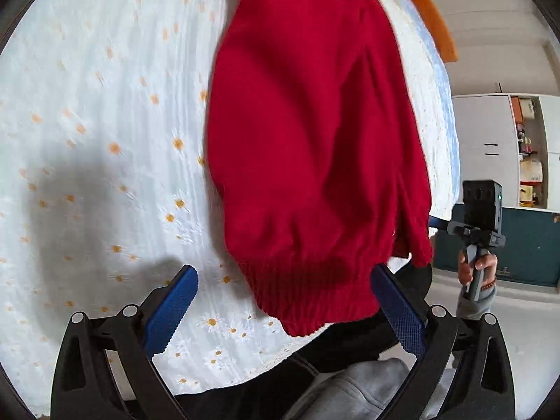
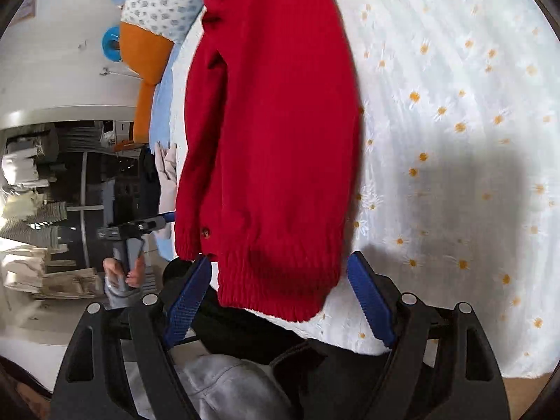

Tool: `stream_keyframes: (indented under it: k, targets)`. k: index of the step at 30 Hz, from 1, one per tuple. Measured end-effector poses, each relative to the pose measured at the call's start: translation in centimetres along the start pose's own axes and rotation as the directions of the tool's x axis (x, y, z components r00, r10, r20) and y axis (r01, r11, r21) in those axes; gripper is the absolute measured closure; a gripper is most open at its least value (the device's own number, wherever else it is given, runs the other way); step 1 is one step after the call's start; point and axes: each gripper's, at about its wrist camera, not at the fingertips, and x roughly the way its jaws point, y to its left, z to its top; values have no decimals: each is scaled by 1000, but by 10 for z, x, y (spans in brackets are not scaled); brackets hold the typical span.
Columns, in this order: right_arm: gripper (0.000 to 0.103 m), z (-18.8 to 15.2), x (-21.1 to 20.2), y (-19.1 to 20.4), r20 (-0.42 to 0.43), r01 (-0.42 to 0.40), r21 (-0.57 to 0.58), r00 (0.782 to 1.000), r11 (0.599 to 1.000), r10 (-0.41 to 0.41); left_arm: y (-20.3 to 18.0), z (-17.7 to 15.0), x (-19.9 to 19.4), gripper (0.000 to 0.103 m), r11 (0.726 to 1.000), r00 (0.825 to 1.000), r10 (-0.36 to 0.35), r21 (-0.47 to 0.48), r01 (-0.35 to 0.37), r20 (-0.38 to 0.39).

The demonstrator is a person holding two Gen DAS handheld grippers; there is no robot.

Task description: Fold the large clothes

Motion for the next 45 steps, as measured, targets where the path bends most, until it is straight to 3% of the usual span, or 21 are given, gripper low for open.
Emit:
stream_keyframes:
  k: [4,10,13,14,17,21,25,29,30,34,36,40,41,43,45]
  targets:
    - [26,13,12,-5,-67,21,14,998,1000,-20,10,2,15,3,999,999,-32,-36,31,-42]
    - [47,18,19,4,-122,52,-14,991,999,-53,19,-6,11,5,990,993,-118,-79,115,-33]
    - [59,17,10,2,-126,29,12,992,1000,-27,17,-13,12,31,975,980,-193,-119,186,-52]
    - [59,18,9,2,-127,21,19,992,1000,-19,17,-15,14,33,966,973,-225,-140,216,-54]
    - [61,18,10,-2,-126,5,19,992,1000,-2,13,-22,20,34,966,974,-224,-139,217,-37]
    - [66,16,10,-10,-102,-42,46,994,998,47,27,-30,28,48,944,961,-276,-186,274,13]
    - [72,8,2,-17,-33,-182,97,982,978,186,42,-43,17,63,863,895,-432,-238,445,106]
    - [76,8,-9,-4,25,-325,62,946,944,324,31,-43,4,67,822,845,-512,-198,534,154]
    - [76,11,-12,2,43,-353,33,935,935,352,26,-40,-1,67,801,819,-545,-177,572,178]
    - [78,25,-16,16,114,-473,-11,875,881,471,13,-21,-12,68,672,673,-686,-113,731,275]
    - [78,40,-21,24,130,-510,-20,852,860,508,8,-4,-17,68,651,648,-704,-103,752,289]
    - [78,76,-29,44,175,-566,-25,809,824,561,-3,40,-33,68,622,619,-718,-105,776,320]
    - [78,87,-30,46,190,-589,-18,791,808,581,0,50,-38,68,619,616,-716,-107,778,328]
    - [78,114,-31,46,235,-649,9,741,761,629,8,76,-49,67,591,592,-717,-128,796,369]
    - [78,146,-29,41,284,-677,48,714,734,640,21,99,-55,67,572,581,-709,-157,805,399]
